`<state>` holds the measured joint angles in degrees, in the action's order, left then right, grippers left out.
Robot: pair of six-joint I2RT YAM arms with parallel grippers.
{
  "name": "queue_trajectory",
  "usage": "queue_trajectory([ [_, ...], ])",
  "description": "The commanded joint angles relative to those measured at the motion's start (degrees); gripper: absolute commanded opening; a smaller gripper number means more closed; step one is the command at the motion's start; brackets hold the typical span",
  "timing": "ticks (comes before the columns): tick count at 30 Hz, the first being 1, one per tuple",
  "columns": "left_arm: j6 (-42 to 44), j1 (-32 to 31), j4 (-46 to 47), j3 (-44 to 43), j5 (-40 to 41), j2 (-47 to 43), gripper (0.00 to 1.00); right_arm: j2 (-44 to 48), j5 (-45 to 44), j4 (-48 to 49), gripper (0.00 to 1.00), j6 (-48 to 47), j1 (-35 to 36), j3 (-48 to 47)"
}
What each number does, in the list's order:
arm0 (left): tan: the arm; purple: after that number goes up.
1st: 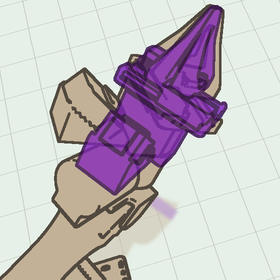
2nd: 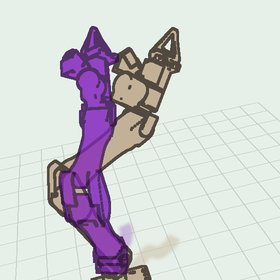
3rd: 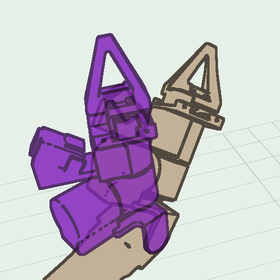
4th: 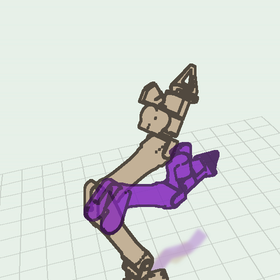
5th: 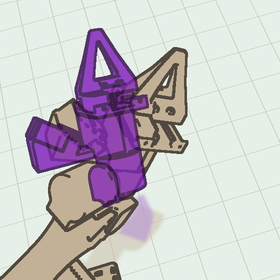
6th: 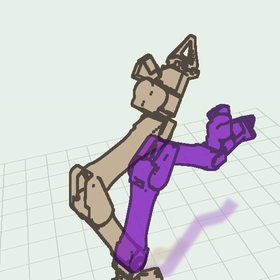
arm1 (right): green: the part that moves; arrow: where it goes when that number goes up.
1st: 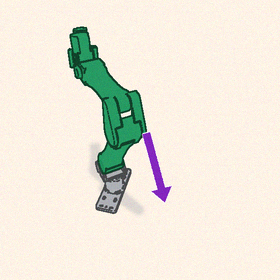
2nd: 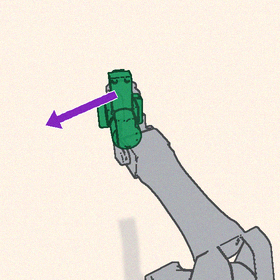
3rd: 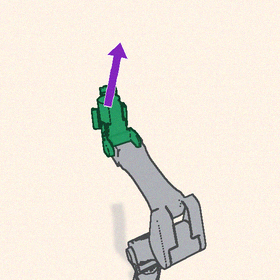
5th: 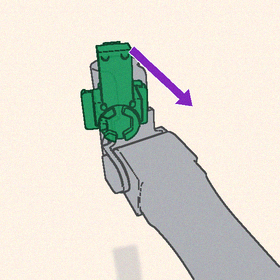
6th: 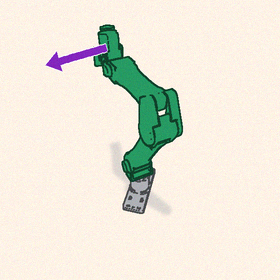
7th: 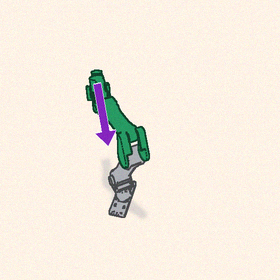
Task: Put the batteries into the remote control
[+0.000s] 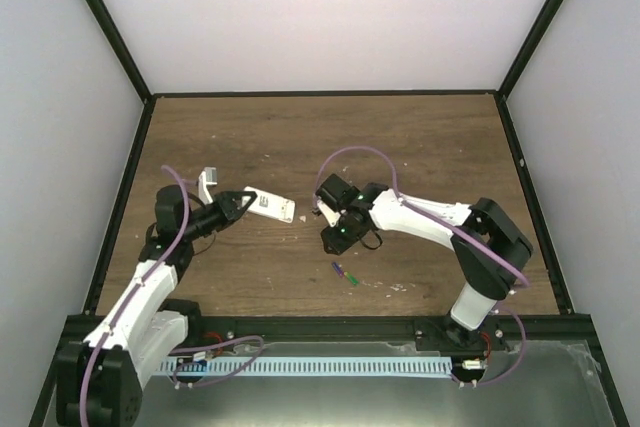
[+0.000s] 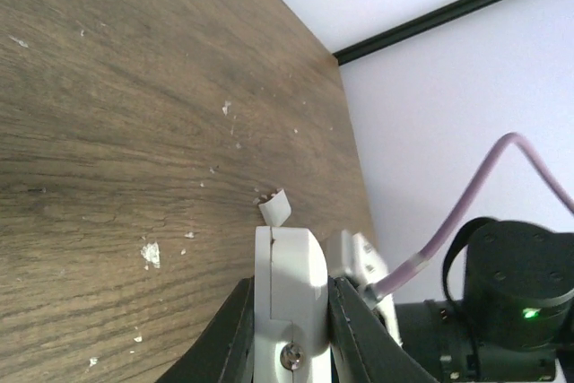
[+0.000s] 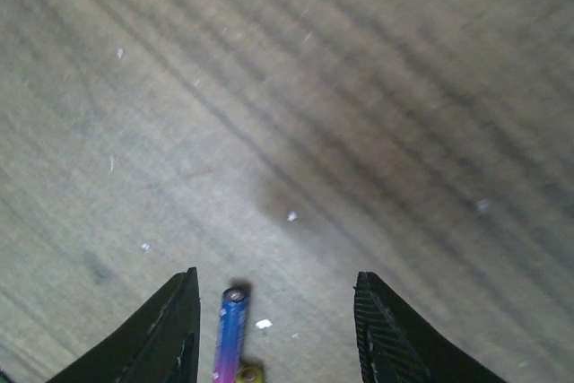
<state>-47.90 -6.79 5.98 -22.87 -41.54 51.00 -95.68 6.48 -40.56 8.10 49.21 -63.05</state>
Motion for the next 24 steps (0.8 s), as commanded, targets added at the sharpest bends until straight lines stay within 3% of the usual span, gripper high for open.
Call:
queue_trajectory([
  [1, -3.8, -0.1, 0.2, 2.5, 2.8, -5.8, 0.00, -1.2, 2.2, -1.4, 0.40, 2.5, 3.1, 1.3],
  [24, -6.4, -0.1, 1.8, 3.8, 3.5, -8.5, 0.00, -4.7, 4.3, -1.3, 0.25, 4.0, 5.0, 3.7],
])
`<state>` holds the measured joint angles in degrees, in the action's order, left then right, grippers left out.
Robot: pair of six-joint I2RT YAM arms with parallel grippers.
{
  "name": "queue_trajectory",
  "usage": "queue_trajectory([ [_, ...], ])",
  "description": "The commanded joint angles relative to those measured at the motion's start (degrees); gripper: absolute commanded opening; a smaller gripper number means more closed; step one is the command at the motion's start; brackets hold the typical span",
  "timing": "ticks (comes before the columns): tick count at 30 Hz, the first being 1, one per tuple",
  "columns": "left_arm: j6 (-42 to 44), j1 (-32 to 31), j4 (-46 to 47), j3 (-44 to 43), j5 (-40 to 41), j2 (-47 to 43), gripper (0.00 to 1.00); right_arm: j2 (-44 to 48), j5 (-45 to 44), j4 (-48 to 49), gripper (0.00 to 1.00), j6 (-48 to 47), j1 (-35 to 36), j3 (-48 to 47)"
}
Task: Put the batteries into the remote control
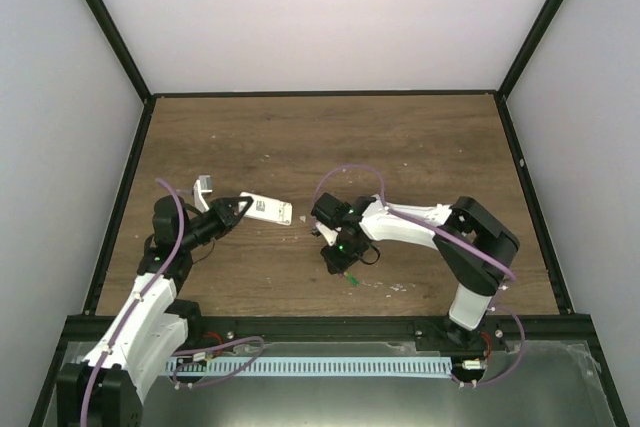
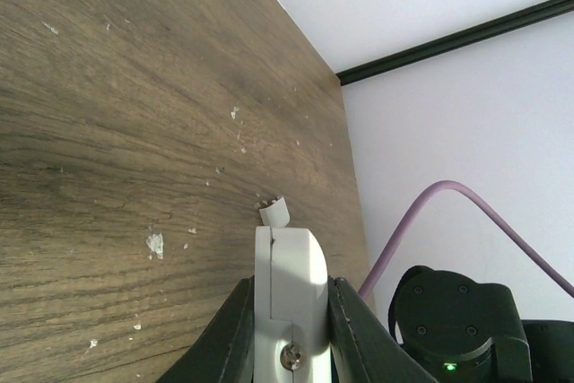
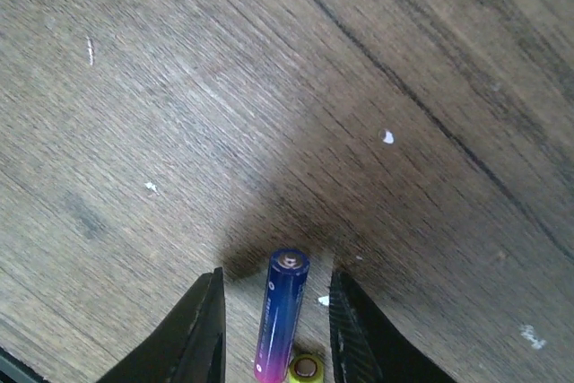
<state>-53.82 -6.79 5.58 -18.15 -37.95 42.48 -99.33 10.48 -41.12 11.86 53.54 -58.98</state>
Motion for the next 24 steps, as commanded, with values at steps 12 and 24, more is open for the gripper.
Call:
queue_trajectory([
  [12, -0.7, -0.1, 3.5, -2.2, -0.1, 1.9, 0.00, -1.4, -0.6, -1.7, 0.13, 0.0, 0.8, -1.0],
  [24, -2.0, -0.1, 5.1, -2.4, -0.3, 2.5, 0.00, -0.7, 0.1, -1.4, 0.01, 1.5, 0.7, -2.4],
])
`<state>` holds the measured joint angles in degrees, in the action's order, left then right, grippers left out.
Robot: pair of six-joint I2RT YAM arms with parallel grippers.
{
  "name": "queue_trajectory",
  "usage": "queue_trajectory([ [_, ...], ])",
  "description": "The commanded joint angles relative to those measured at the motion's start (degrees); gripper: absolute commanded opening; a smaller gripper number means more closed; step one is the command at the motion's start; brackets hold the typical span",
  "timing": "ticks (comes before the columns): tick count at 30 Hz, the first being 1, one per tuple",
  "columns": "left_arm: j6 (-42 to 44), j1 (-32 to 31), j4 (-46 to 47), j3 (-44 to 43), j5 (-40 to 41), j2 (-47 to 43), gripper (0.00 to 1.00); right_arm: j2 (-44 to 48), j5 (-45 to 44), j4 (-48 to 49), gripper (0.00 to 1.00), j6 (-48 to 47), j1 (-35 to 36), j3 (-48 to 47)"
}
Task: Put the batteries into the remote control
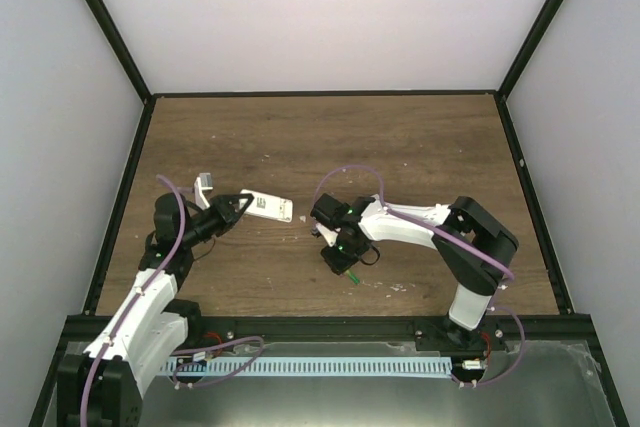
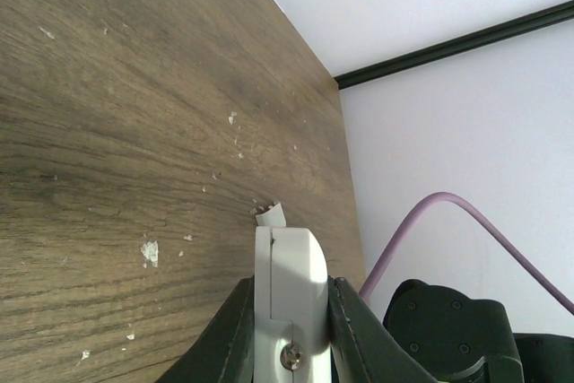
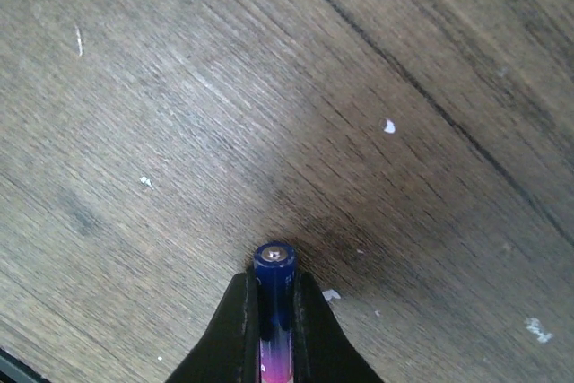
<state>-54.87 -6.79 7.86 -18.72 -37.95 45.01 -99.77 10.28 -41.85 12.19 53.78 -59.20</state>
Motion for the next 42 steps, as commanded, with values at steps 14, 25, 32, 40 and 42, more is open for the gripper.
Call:
queue_trajectory([
  [14, -6.8, -0.1, 9.5, -2.2, 0.2, 0.7, 0.00, 9.5, -1.6, -0.1, 0.01, 8.9, -5.4, -15.7],
  [25, -9.7, -0.2, 15.2, -3.8, 0.7, 2.8, 0.00, 11.7, -1.5, 4.7, 0.01, 11.6, -6.8, -23.8],
  [32, -12.5, -0.4, 18.8, -5.3, 1.1, 4.2, 0.00, 12.5, -1.0, 12.3, 0.01, 13.8, -6.8, -24.6],
  [40, -15.4, -1.2, 22.0, -6.3, 1.9, 4.8, 0.00, 12.1, -0.6, 18.9, 0.01, 15.2, -6.8, -24.8],
  [42, -15.6, -1.4, 22.6, -6.2, 2.1, 4.7, 0.00, 11.7, -0.5, 19.9, 0.01, 15.4, -6.9, -25.1],
])
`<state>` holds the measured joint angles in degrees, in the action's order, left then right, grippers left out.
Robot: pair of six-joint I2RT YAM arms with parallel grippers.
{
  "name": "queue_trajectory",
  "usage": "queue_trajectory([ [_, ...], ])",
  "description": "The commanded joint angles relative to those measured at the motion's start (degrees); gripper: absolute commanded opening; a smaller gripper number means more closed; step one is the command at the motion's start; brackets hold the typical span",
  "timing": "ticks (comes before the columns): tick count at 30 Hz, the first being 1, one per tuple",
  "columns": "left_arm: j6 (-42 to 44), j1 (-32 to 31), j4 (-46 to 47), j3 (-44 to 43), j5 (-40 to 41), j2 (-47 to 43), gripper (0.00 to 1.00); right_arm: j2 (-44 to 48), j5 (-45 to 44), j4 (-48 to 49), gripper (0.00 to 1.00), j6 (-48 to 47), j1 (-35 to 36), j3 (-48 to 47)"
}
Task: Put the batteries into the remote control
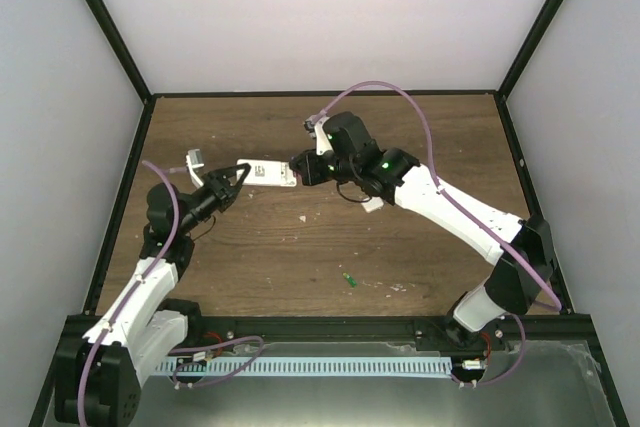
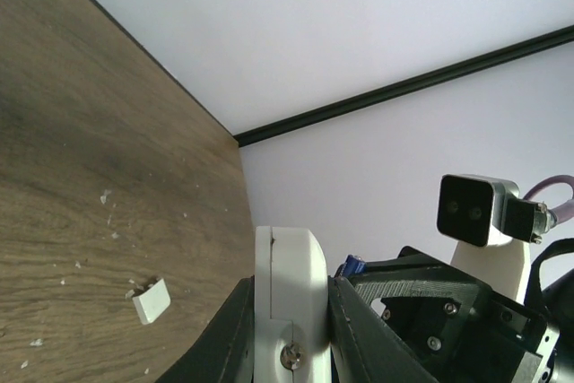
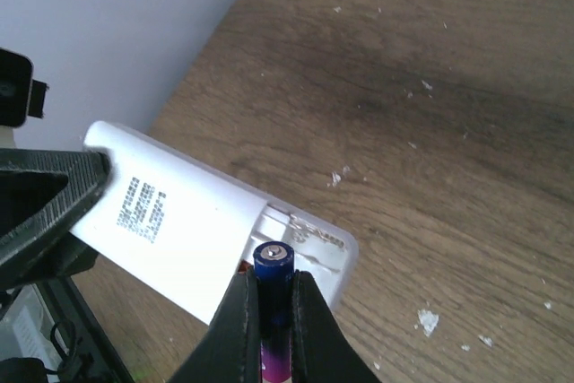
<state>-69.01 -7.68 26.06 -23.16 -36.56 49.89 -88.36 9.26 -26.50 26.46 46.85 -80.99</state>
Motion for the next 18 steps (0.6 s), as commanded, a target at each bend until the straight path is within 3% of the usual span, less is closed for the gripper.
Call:
queue_trajectory([
  [1, -1.7, -0.6, 4.6, -1.8, 0.8, -0.3, 0.00, 0.0, 0.5, 4.8, 0.01, 1.2, 0.1, -3.5],
  [18, -2.4, -2.1, 7.0, -1.5, 3.4, 0.0, 0.00, -1.0, -0.3, 3.9, 0.01, 2.9, 0.1, -2.3],
])
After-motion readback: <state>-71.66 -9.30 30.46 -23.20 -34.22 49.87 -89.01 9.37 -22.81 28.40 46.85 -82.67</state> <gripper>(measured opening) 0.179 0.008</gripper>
